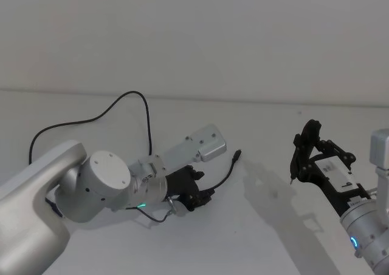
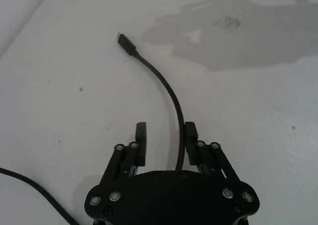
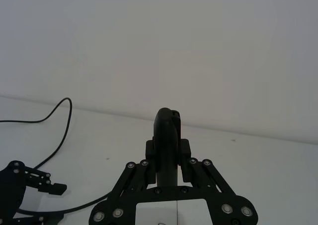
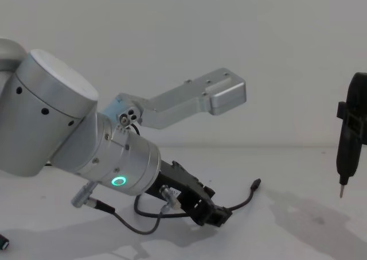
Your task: Pick up the data cable with the one hand.
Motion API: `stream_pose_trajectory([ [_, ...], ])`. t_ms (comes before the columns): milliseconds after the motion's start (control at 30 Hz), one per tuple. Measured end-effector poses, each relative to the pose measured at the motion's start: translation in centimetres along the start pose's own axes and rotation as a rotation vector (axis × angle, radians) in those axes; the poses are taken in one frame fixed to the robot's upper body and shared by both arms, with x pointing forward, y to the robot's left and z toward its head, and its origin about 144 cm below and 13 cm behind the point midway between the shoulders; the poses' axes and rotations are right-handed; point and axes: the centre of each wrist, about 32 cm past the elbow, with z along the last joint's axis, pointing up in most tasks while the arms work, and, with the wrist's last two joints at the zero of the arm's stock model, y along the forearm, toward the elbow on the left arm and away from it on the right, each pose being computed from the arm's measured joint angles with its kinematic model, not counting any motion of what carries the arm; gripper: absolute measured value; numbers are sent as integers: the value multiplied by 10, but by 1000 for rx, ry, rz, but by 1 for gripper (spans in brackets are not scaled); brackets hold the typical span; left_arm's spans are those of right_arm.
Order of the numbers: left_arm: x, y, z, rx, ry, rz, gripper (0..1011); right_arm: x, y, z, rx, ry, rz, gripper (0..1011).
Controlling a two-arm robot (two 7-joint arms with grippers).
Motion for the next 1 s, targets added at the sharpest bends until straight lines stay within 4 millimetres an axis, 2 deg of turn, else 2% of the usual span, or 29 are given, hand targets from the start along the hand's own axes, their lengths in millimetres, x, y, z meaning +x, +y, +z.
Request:
stream_pose_trajectory([
  [467,0,-1,0,1,0,2,64,0,0,0,0,0,0,268],
  [1000,0,2,0,-23,-15,-11,43,1,0,5,17,-12,-1,268],
])
